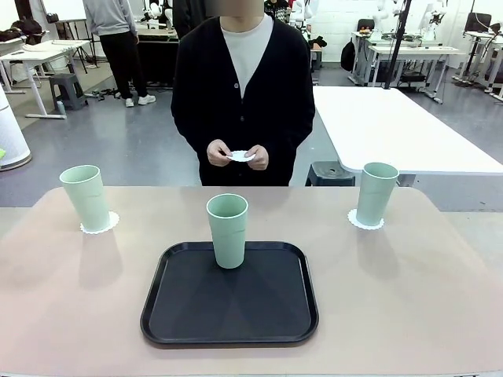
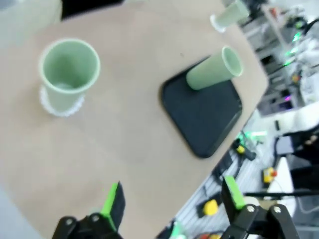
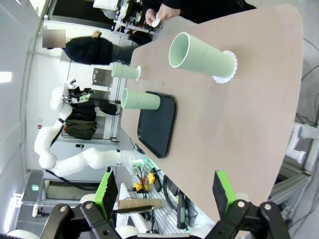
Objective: Place coasters on the table and set cups on them.
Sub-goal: Take one Reusable plastic cup from the Flat Tray and place it on a coaster set by the human.
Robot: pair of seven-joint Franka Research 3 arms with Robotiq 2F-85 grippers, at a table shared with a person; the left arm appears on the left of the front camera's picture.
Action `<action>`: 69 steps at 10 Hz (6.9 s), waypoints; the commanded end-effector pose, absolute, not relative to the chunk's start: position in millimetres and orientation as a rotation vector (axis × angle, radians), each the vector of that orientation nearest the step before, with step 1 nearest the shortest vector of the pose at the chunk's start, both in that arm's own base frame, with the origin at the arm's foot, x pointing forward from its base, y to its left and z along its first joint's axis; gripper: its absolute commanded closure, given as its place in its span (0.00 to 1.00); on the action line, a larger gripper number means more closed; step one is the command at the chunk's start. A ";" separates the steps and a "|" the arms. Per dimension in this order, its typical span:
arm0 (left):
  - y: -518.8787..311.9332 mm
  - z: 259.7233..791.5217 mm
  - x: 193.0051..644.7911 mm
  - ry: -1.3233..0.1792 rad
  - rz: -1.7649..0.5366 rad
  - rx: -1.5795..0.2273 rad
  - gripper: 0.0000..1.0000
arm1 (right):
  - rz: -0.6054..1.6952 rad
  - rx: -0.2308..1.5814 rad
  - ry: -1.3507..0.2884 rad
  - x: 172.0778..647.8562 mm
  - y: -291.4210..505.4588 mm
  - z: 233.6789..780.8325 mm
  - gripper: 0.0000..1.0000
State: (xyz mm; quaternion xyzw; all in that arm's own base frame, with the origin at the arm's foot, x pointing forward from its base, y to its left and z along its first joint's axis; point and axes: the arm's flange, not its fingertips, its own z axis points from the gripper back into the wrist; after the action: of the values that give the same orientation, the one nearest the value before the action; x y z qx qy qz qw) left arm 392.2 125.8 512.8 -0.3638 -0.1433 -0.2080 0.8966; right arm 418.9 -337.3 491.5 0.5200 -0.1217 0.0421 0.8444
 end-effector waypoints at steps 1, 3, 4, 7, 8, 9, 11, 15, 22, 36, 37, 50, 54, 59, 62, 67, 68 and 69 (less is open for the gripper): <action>139.4 498.3 382.0 -0.355 -0.375 -0.932 0.00 | 0.081 1.106 -0.265 420.2 -335.5 493.6 0.00; 178.8 480.2 377.4 -0.438 -0.350 -1.126 0.00 | 0.081 1.106 -0.265 420.2 -335.5 493.6 0.00; 196.9 477.9 377.6 -0.473 -0.348 -1.212 0.00 | 0.081 1.106 -0.265 420.2 -335.5 493.6 0.00; 239.5 467.0 376.0 -0.484 -0.331 -1.425 0.00 | 0.081 1.106 -0.265 420.2 -335.5 493.6 0.00; 247.4 463.2 377.4 -0.465 -0.313 -1.446 0.00 | 0.081 1.106 -0.265 420.2 -335.5 493.6 0.00; 252.8 461.8 382.0 -0.427 -0.303 -1.470 0.00 | 0.081 1.106 -0.265 420.2 -335.5 493.6 0.00; 255.0 454.9 392.1 -0.348 -0.246 -1.451 0.00 | 0.081 1.106 -0.265 420.2 -335.5 493.6 0.00; 249.1 440.1 395.2 -0.331 -0.240 -1.463 0.00 | 0.081 1.106 -0.265 420.2 -335.5 493.6 0.00; 249.1 440.1 395.2 -0.331 -0.240 -1.463 0.00 | 0.081 1.106 -0.265 420.2 -335.5 493.6 0.00; 249.1 440.1 395.2 -0.331 -0.240 -1.463 0.00 | 0.081 1.106 -0.265 420.2 -335.5 493.6 0.00; 249.1 440.1 395.2 -0.331 -0.240 -1.463 0.00 | 0.081 1.106 -0.265 420.2 -335.5 493.6 0.00; 249.1 440.1 395.2 -0.331 -0.240 -1.463 0.00 | 0.265 1.052 -0.248 419.0 -314.0 507.8 0.00; 249.1 440.1 395.2 -0.331 -0.240 -1.463 0.00 | 0.771 0.890 -0.242 415.0 -168.3 567.7 0.00; 249.1 440.1 395.2 -0.331 -0.240 -1.463 0.00 | 1.102 0.674 -0.633 369.3 -8.0 528.2 0.00; 249.1 440.1 395.2 -0.331 -0.240 -1.463 0.00 | 1.235 0.624 -0.709 352.6 36.7 480.1 0.00; 249.1 440.1 395.2 -0.331 -0.240 -1.463 0.00 | 1.199 0.607 -0.672 354.7 26.0 493.1 0.00; 249.1 440.1 395.2 -0.331 -0.240 -1.463 0.00 | 1.199 0.607 -0.672 354.7 26.0 493.1 0.00; 249.1 440.1 395.2 -0.331 -0.240 -1.463 0.00 | 1.205 0.620 -0.687 353.3 27.3 493.7 0.00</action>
State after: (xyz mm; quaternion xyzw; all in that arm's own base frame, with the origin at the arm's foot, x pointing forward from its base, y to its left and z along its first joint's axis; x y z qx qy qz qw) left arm 395.8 247.8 438.5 -0.6649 -0.1467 -0.1084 0.7243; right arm 353.7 26.2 495.0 0.2806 -0.3130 0.5457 0.7249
